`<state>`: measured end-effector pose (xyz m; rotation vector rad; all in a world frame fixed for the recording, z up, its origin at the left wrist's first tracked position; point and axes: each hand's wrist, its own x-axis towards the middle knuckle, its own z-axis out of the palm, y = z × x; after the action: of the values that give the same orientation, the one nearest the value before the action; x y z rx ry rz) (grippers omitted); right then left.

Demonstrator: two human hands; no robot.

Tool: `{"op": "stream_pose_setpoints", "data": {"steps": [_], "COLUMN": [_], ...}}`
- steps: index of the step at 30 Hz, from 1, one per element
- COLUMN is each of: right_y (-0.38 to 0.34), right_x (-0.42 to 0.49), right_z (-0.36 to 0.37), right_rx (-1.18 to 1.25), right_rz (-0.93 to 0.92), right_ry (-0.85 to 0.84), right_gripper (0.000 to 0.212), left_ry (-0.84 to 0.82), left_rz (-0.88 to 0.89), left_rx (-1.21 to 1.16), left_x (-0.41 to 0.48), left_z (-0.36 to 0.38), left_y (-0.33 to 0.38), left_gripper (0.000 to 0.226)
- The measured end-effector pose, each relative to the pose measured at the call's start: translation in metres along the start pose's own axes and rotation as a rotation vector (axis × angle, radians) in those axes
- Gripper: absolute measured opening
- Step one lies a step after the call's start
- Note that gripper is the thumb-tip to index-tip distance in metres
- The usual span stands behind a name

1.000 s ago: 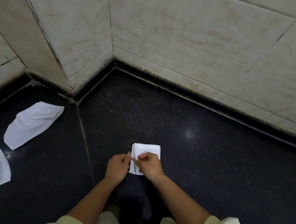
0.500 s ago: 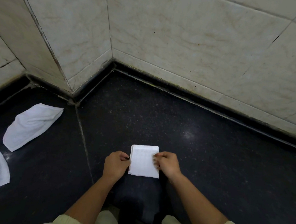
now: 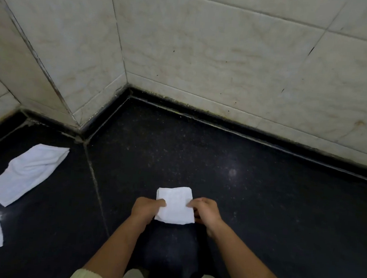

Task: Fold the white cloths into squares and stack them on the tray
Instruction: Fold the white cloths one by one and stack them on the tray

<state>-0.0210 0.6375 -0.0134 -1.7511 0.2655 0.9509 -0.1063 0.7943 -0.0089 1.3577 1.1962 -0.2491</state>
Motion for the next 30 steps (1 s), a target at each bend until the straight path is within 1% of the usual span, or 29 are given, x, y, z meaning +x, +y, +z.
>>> {"op": "stream_pose_setpoints", "data": {"steps": [3,6,9,15,19,24,30], "right_y": [-0.005,-0.004,0.003,0.023,0.041,0.068,0.113], "right_x": [-0.008,-0.015,-0.029,-0.054,-0.077,-0.113,-0.172], "right_z": [-0.008,-0.021,-0.04,-0.092,-0.145,-0.221,-0.325], "right_rx": [0.161,0.331,0.436,0.565,0.643,0.685,0.703], "right_rz": [0.036,0.051,0.037,-0.016,-0.092,-0.171,-0.217], "right_ry": [-0.046,-0.065,-0.035,0.049,0.117,0.181,0.258], "right_gripper": [0.021,0.025,0.027,0.034,0.038,0.04,0.041], "left_ry": [-0.095,-0.219,-0.368,-0.535,-0.627,-0.728,-0.789], "left_rz": [-0.06,-0.043,-0.022,0.073,0.106,0.135,0.179], "left_rx": [-0.118,-0.15,-0.149,-0.09,-0.047,-0.024,0.036], "left_x": [-0.008,-0.01,-0.013,-0.035,-0.065,-0.111,-0.188], "left_z": [-0.001,0.003,0.02,0.07,0.12,0.188,0.286], "left_y": [0.007,0.011,0.017,0.028,0.034,0.028,0.004], "left_gripper": [0.014,0.024,0.036,0.045,0.048,0.056,0.049]}}
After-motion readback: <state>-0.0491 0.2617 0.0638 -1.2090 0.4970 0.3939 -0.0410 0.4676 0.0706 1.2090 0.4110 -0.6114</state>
